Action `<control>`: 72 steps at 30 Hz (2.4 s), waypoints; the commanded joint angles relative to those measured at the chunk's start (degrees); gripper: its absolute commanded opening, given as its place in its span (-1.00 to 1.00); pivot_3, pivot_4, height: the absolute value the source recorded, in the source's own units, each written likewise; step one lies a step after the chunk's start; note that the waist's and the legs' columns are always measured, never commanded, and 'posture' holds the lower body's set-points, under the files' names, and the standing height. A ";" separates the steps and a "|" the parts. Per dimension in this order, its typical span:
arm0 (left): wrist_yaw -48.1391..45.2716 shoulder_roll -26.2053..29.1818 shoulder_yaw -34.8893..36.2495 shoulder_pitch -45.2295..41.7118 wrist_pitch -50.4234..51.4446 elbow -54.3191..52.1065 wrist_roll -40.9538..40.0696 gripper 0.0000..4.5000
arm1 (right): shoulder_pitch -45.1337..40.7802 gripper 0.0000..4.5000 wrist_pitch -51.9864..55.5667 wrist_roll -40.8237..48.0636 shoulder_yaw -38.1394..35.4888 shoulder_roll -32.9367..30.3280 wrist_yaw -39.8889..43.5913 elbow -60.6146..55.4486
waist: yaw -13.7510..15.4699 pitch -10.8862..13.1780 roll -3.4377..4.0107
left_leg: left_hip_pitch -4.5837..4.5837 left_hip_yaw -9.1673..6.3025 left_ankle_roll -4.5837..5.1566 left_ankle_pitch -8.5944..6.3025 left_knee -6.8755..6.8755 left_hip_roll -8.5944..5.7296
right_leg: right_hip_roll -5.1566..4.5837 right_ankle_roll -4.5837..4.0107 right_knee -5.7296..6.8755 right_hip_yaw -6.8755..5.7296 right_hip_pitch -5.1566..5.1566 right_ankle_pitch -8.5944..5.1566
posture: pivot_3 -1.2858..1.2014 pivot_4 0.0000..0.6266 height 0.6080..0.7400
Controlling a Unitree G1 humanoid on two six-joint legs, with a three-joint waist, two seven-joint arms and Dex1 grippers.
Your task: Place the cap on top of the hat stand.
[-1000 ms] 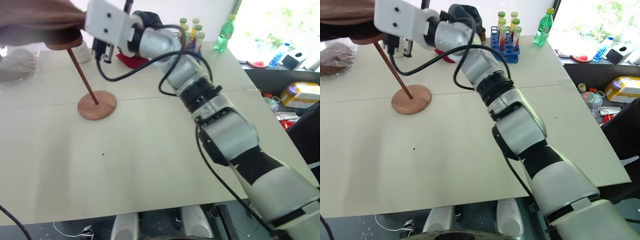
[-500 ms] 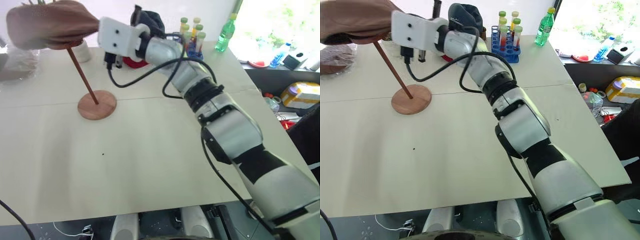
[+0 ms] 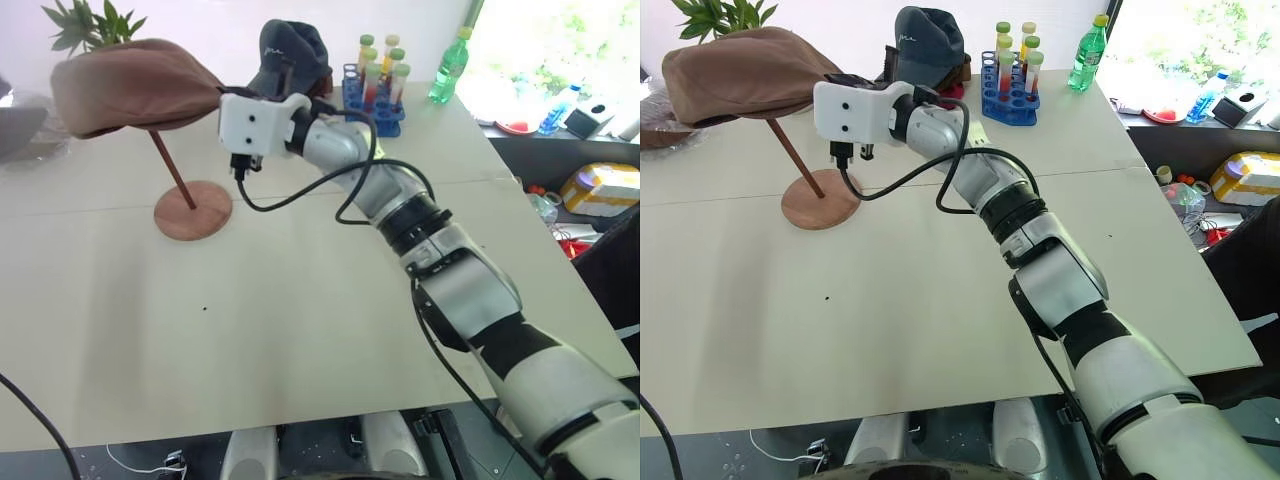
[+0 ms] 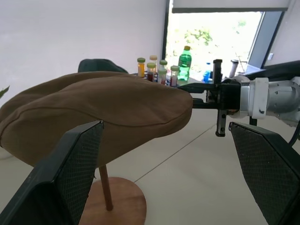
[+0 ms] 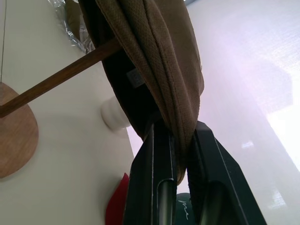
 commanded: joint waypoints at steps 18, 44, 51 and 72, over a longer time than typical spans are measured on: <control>-5.41 2.12 -1.20 2.18 -2.52 -1.50 2.57 1.00 | 10.28 0.98 3.18 2.96 -1.22 -8.53 12.00 -25.62 | 0.22 -0.01 -0.02 | 0.01 -0.01 -0.03 0.02 0.05 0.00 | 0.00 0.00 -0.03 0.00 0.07 0.00 | 0.03 -0.52 0.82; -9.04 6.04 -37.99 -17.00 -48.96 2.09 35.66 1.00 | -4.13 0.98 94.40 66.66 -26.41 -40.16 44.36 -37.26 | 1.16 0.06 0.05 | -0.12 0.37 -0.02 0.01 0.01 0.22 | 0.06 -0.34 -0.19 0.07 -0.20 0.00 | 0.03 -0.52 0.82; -9.43 3.38 -40.12 -17.82 -56.07 2.13 41.19 1.00 | -3.72 0.98 92.26 65.18 -25.00 -40.95 42.06 -35.43 | 1.65 0.06 0.05 | -0.19 0.50 -0.01 0.01 0.02 0.30 | 0.18 -0.14 -0.14 0.21 -0.35 0.11 | 0.03 -0.52 0.82; 12.86 -8.96 -51.67 -17.92 -60.66 -9.62 74.76 1.00 | -4.63 0.98 91.38 64.95 -23.84 -41.01 40.58 -34.85 | 1.96 0.06 0.04 | -0.13 0.54 0.00 0.01 0.11 0.40 | 0.36 -0.14 -0.06 0.35 -0.31 0.13 | 0.03 -0.52 0.82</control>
